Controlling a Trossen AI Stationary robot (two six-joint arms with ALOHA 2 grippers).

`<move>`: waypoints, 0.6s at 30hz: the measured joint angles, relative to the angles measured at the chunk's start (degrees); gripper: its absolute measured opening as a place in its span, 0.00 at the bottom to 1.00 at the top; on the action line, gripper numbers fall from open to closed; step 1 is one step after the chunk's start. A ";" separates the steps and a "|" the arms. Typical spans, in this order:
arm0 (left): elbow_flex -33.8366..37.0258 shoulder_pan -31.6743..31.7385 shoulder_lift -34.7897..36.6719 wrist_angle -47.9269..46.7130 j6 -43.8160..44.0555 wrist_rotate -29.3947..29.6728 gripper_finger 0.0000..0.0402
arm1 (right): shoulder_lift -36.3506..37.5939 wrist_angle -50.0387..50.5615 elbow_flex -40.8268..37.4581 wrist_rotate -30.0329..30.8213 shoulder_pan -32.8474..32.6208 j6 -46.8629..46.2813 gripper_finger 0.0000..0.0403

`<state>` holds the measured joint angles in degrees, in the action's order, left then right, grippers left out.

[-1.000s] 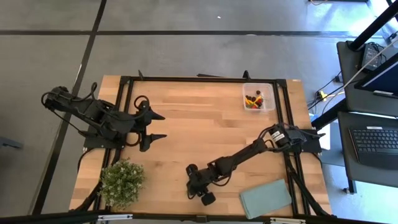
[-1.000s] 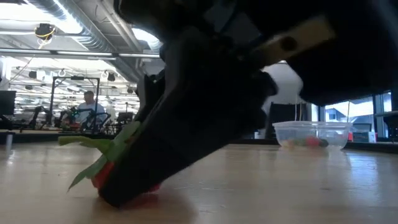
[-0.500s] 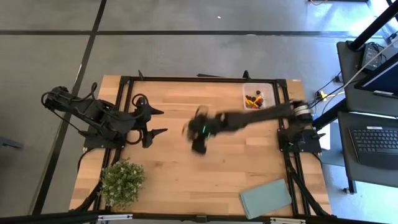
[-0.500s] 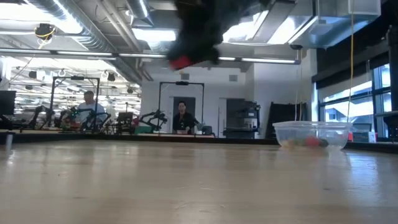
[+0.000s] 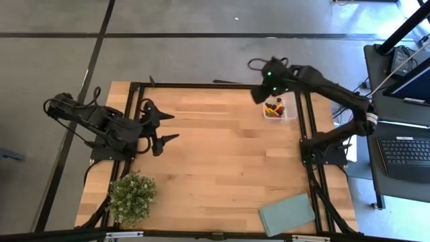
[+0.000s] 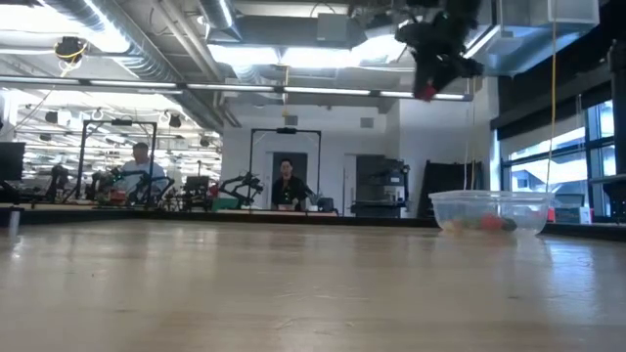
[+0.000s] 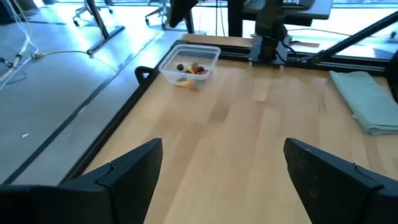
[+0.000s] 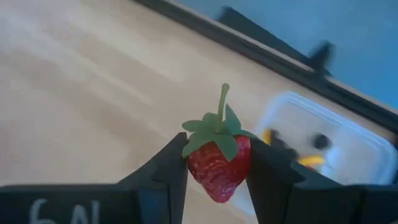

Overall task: Pick and placing Produce into tupperware
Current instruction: Put the red strawberry into the transparent bin

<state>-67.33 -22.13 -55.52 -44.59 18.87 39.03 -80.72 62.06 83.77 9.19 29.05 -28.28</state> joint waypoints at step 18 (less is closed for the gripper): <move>0.00 0.00 0.91 -1.47 0.50 0.72 0.81 | -0.20 -19.39 -33.47 -6.27 16.78 -1.51 0.33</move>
<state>-67.33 -22.13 -54.61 -46.06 19.38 39.75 -80.93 42.67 50.30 2.92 45.84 -29.79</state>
